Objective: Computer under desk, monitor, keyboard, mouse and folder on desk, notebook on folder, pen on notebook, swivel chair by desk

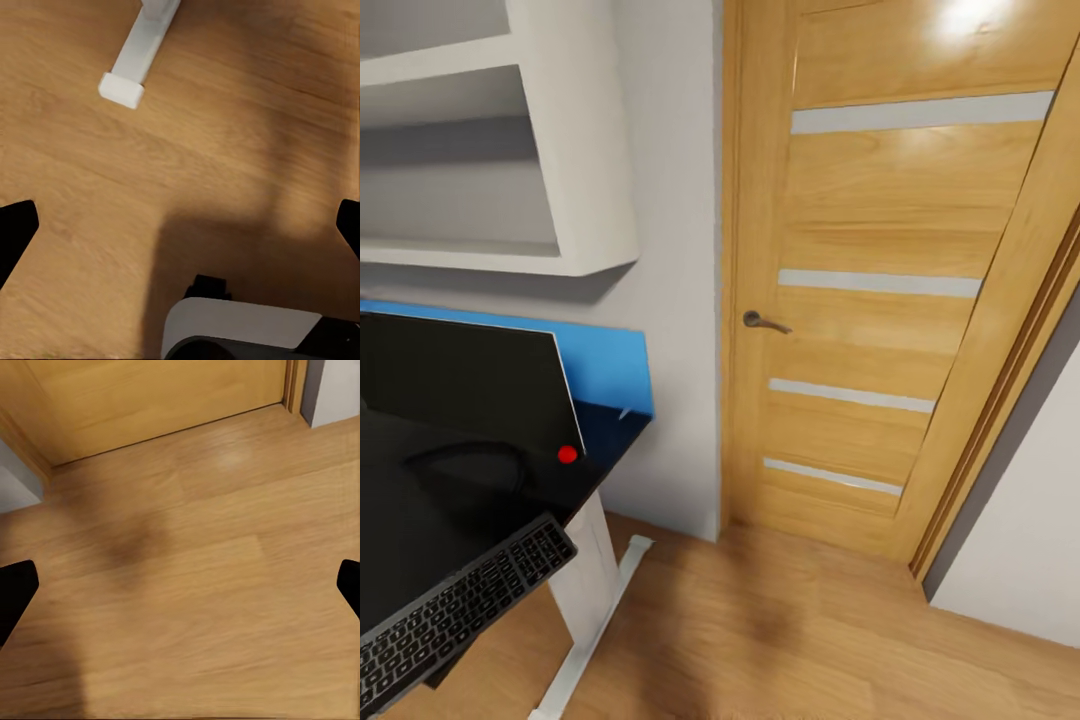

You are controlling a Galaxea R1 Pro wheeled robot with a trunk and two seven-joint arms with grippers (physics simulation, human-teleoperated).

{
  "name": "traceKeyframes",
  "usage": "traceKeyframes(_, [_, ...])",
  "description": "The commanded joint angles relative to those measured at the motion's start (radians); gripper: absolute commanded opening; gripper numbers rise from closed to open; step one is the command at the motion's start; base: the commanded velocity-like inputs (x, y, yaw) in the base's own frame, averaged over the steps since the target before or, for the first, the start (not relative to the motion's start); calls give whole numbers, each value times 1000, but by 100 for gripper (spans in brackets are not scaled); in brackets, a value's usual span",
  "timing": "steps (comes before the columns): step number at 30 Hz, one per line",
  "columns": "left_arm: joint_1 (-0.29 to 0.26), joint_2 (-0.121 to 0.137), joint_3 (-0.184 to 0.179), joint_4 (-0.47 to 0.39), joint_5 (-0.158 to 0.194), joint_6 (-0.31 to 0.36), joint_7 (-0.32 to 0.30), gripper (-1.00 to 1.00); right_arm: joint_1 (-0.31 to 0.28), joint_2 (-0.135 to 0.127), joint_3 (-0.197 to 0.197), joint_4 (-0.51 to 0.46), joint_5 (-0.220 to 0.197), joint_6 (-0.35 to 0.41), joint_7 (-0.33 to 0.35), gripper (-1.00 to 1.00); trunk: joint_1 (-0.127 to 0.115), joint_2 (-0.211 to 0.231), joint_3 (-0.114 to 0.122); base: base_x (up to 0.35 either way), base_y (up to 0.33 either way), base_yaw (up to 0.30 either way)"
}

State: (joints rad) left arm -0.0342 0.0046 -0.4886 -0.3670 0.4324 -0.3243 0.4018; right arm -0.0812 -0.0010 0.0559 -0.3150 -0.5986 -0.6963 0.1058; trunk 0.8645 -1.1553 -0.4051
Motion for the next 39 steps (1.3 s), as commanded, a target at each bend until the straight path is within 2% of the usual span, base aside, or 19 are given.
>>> traceKeyframes(1, [-1, 1, -8, 0, 7, -4, 6, 100, 0, -1, 5, 1, -10, -6, 5, 100, 0, -1, -1, -251, -59, 285])
traceKeyframes(15, [-1, 3, -7, 0, 30, -5, 6, 100, -1, -1, 7, 2, -9, -31, 5, 100, 0, -1, -1, -42, -7, 285])
traceKeyframes(28, [-1, 4, -7, 0, 32, -5, 6, 100, 0, 0, 7, 2, -7, -31, 5, 100, 0, -1, -1, 0, 0, 285])
traceKeyframes(33, [-1, 4, -7, 0, 32, -5, 6, 100, 0, 1, 7, 2, 15, -31, 5, 100, 0, -1, -1, 0, 0, 285])
traceKeyframes(39, [-1, 4, -7, 0, 33, -5, 6, 100, 0, 1, 7, 3, 20, -31, 5, 100, 0, -1, -1, 0, 0, 286])
